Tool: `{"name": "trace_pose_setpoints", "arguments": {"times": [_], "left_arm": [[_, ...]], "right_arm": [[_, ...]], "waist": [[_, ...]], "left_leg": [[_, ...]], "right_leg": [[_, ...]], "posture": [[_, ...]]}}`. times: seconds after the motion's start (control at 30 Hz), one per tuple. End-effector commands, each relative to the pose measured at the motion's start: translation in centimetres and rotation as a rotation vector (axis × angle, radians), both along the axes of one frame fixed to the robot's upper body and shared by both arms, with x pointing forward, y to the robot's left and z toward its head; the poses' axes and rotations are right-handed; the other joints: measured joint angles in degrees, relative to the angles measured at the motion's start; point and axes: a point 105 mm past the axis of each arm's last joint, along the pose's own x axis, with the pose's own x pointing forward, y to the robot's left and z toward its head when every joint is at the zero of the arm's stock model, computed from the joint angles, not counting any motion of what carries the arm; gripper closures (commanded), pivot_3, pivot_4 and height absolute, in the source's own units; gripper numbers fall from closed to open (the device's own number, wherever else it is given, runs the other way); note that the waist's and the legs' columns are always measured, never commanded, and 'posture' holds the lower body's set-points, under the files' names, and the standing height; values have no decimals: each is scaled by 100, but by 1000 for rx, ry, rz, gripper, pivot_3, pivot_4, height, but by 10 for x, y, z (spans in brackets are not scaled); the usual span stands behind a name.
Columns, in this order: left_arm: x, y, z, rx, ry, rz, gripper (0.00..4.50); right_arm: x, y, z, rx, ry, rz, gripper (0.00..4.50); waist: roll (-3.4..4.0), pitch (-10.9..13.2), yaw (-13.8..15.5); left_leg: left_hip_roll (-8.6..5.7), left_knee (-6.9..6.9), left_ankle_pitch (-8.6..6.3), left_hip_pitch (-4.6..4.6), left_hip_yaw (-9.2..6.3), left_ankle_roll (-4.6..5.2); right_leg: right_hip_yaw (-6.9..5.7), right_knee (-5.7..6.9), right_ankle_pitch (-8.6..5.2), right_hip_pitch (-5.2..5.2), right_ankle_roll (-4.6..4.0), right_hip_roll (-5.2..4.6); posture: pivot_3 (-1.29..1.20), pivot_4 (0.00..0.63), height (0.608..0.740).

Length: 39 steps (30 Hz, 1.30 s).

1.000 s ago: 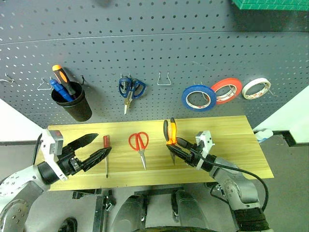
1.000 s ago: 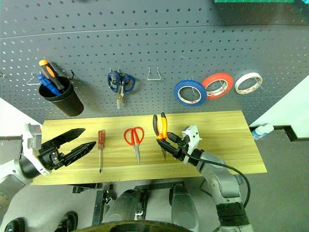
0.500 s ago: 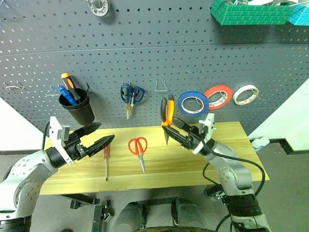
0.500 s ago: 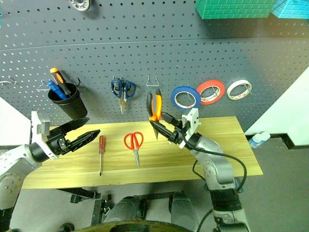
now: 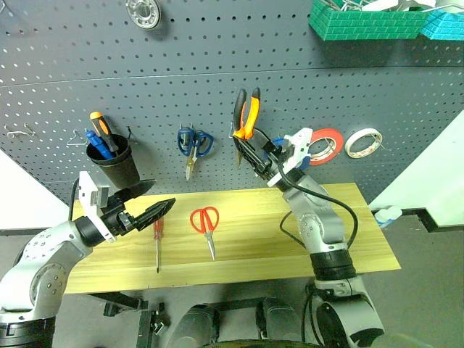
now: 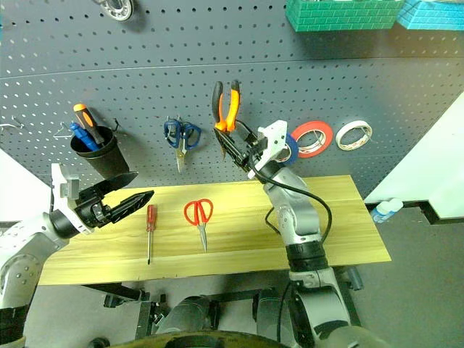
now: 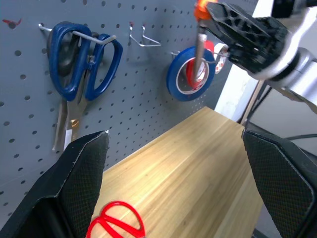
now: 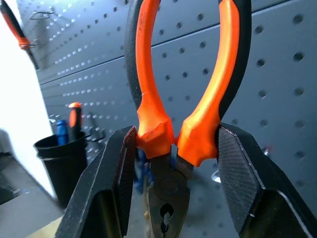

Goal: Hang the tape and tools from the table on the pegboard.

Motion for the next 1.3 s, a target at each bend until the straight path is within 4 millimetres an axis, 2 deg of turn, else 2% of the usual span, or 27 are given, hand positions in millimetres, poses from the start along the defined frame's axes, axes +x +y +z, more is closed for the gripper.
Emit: {"name": "trace_pose_setpoints", "arguments": {"times": [0.03,0.4,0.73,1.07,1.3], "left_arm": [[1,-2,11,6,-60,-6,0],[-5,-4,13,2,-71,-7,0],[-16,-6,15,5,-77,1,0],[-31,-7,16,4,-65,16,0],[-40,-9,17,2,-54,21,0]], "right_arm": [[2,7,28,29,-108,-6,2451],[19,24,42,46,-152,-32,2451],[38,30,49,48,-159,-80,2451],[50,35,52,33,-163,-115,2451],[56,36,50,29,-156,-141,2451]], "waist": [[1,0,-5],[2,-15,-138],[3,-18,-132],[4,-19,-121],[4,-19,-118]], "left_leg": [[6,-1,4,0,0,-6],[34,3,28,24,0,-38],[37,0,28,37,3,-39],[38,0,29,43,4,-39],[47,-5,28,82,20,-39]], "right_leg": [[-1,0,4,-1,-6,5],[1,20,26,9,-41,36],[9,36,26,8,-43,41],[14,45,25,9,-44,44],[38,49,23,34,-48,68]], "posture": [[-59,0,736],[-29,0,736],[-2,0,736],[28,0,736],[43,0,736]]}}
